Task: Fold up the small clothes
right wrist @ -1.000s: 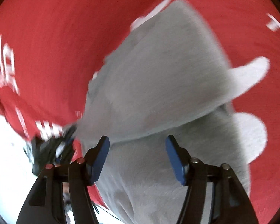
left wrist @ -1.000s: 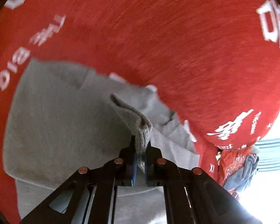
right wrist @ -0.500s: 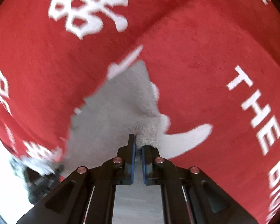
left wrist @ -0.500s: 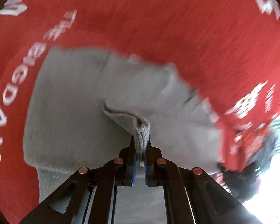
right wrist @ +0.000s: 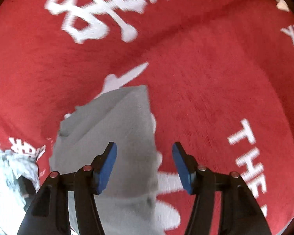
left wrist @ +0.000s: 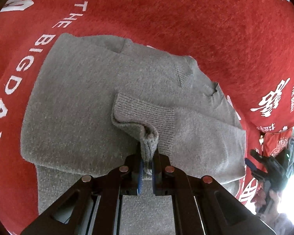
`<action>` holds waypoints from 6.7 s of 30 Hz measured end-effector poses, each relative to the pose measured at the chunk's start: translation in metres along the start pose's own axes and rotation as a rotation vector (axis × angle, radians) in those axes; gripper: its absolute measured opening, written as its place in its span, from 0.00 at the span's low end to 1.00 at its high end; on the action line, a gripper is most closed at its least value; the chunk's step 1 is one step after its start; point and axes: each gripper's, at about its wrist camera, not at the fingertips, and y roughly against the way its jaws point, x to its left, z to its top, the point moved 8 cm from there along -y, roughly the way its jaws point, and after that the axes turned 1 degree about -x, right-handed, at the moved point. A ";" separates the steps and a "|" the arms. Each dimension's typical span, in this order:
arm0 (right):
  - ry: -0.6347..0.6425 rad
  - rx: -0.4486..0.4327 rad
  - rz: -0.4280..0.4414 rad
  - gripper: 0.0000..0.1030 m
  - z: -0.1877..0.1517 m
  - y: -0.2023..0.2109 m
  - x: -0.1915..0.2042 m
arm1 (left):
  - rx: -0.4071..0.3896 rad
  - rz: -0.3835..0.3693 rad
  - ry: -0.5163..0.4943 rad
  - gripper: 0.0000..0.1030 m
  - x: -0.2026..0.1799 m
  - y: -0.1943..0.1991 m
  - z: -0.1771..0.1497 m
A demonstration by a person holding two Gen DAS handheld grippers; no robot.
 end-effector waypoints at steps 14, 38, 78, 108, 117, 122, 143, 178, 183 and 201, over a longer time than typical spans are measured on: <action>0.233 -0.022 -0.298 0.00 0.015 -0.008 -0.013 | -0.009 0.086 -0.073 0.07 0.005 0.014 -0.010; -0.020 0.084 -0.045 0.07 -0.055 0.006 0.006 | -0.010 0.422 -0.280 0.58 0.013 0.015 0.000; 0.322 0.167 -0.248 0.54 -0.080 0.014 0.060 | 0.133 0.515 -0.295 0.58 0.000 0.034 -0.040; 0.464 0.216 -0.259 0.90 -0.099 0.031 0.067 | 0.115 0.504 -0.267 0.99 -0.050 0.042 -0.090; 0.494 0.205 -0.265 0.90 -0.106 0.036 0.068 | 0.137 0.468 -0.248 0.99 -0.040 0.044 -0.109; 0.392 0.212 -0.093 0.90 -0.122 0.041 0.069 | 0.124 0.427 -0.262 0.99 -0.026 0.053 -0.119; 0.080 0.562 0.109 0.90 -0.339 0.010 -0.054 | 0.307 0.274 -0.083 0.99 0.107 0.052 -0.278; -0.144 0.227 0.402 0.05 -0.120 0.008 0.059 | 0.034 0.109 -0.156 0.18 -0.003 0.087 -0.086; -0.181 0.249 0.387 0.07 -0.111 -0.003 0.049 | 0.097 0.096 -0.136 0.26 0.007 0.097 -0.094; 0.261 0.284 0.143 0.65 -0.090 -0.004 0.079 | 0.133 0.341 -0.299 0.82 0.006 0.061 -0.061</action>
